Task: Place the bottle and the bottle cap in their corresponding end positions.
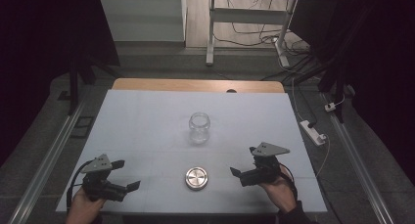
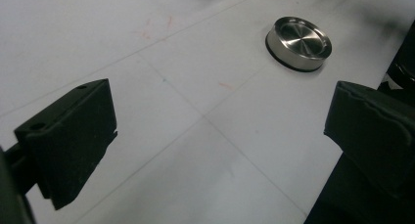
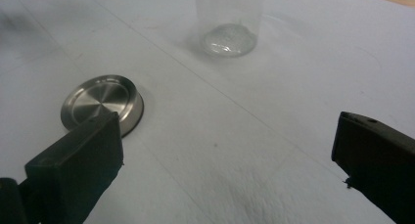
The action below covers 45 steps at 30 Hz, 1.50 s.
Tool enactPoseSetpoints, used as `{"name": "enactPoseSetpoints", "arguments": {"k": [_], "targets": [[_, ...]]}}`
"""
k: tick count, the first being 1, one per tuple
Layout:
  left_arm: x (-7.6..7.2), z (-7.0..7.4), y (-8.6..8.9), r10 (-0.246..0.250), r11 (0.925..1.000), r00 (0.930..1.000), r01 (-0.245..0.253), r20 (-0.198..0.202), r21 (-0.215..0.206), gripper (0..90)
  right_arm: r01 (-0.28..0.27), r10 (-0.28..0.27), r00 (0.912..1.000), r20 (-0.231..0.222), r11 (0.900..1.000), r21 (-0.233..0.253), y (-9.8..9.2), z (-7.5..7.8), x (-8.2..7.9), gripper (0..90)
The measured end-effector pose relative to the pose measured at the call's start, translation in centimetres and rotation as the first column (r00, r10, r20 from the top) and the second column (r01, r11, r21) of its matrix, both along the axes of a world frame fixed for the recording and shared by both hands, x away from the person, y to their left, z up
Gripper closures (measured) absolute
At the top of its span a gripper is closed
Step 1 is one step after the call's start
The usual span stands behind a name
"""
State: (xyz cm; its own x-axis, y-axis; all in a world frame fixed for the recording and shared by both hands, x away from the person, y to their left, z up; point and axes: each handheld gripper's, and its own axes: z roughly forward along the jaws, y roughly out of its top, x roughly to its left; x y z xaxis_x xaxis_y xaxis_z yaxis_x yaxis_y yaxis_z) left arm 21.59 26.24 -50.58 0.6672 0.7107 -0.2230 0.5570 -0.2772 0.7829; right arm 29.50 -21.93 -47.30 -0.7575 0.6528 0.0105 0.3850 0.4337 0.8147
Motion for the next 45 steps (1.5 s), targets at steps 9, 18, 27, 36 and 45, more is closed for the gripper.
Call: {"name": "enactPoseSetpoints", "arguments": {"k": [9,18,27,36,45], "targets": [[-1.1,-0.5,1.6,0.056,0.9984,0.9984,-0.056,-0.01,0.005,0.0,0.044,-0.044,0.999,0.009,0.999,-0.013,-2.2,-0.2,-1.3,0.0],[-2.0,-0.9,2.5,0.095,0.9953,0.9954,-0.094,-0.017,0.023,0.0,0.121,-0.121,0.9927,-0.004,0.993,0.009,-4.7,-0.5,-2.7,0.0],[-2.6,-1.2,3.3,0.126,0.9915,0.9917,-0.125,-0.026,0.036,0.0,0.193,-0.193,0.9807,-0.031,0.981,-0.011,-6.9,-1.3,-3.9,0.0],[-3.2,-1.6,3.6,0.15,0.987,0.9878,-0.147,-0.044,0.066,0.0,0.236,-0.239,0.9695,-0.055,0.971,-0.043,-7.9,-2.0,-5.0,0.0],[-3.8,-1.8,3.8,0.165,0.9815,0.983,-0.155,-0.082,0.112,0.0,0.261,-0.268,0.9602,-0.08,0.962,-0.08,-8.5,-2.3,-5.7,0.0]]}}
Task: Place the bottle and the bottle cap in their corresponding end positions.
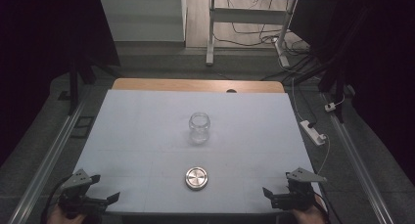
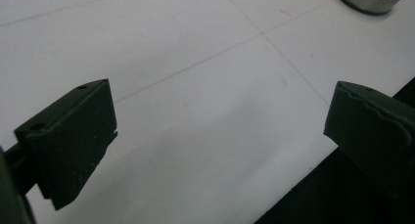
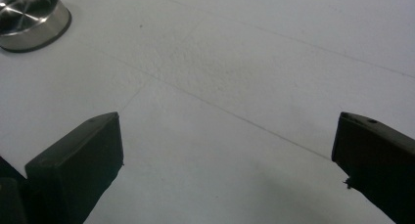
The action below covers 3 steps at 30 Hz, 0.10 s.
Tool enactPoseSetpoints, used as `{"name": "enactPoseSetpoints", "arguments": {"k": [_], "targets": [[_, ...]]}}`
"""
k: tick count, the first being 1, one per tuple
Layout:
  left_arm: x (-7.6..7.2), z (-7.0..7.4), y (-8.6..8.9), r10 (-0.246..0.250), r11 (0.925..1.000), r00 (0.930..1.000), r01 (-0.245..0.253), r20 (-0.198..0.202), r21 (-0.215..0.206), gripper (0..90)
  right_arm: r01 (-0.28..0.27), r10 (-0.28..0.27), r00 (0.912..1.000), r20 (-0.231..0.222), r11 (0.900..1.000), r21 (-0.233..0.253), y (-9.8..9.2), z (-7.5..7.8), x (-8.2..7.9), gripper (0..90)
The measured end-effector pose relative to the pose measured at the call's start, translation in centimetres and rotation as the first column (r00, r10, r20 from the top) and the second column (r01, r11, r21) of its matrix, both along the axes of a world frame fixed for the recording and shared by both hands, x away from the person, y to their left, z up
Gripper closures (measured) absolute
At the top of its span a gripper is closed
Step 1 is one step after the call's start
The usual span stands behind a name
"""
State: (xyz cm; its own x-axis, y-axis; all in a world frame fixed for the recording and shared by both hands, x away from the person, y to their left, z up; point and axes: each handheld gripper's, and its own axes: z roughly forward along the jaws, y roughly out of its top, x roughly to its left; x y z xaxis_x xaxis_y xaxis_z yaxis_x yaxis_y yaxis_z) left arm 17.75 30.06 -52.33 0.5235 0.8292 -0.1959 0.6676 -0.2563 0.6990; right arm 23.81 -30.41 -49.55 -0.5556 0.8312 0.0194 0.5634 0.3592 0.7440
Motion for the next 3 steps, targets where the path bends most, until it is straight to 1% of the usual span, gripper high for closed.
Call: {"name": "enactPoseSetpoints", "arguments": {"k": [3], "targets": [[0.15,-0.03,-0.01,-0.002,1.0,0.9999,0.001,-0.011,-0.005,0.0,0.0,0.0,1.0,-0.006,1.0,-0.008,-0.01,-0.06,-0.03,0.0]]}}
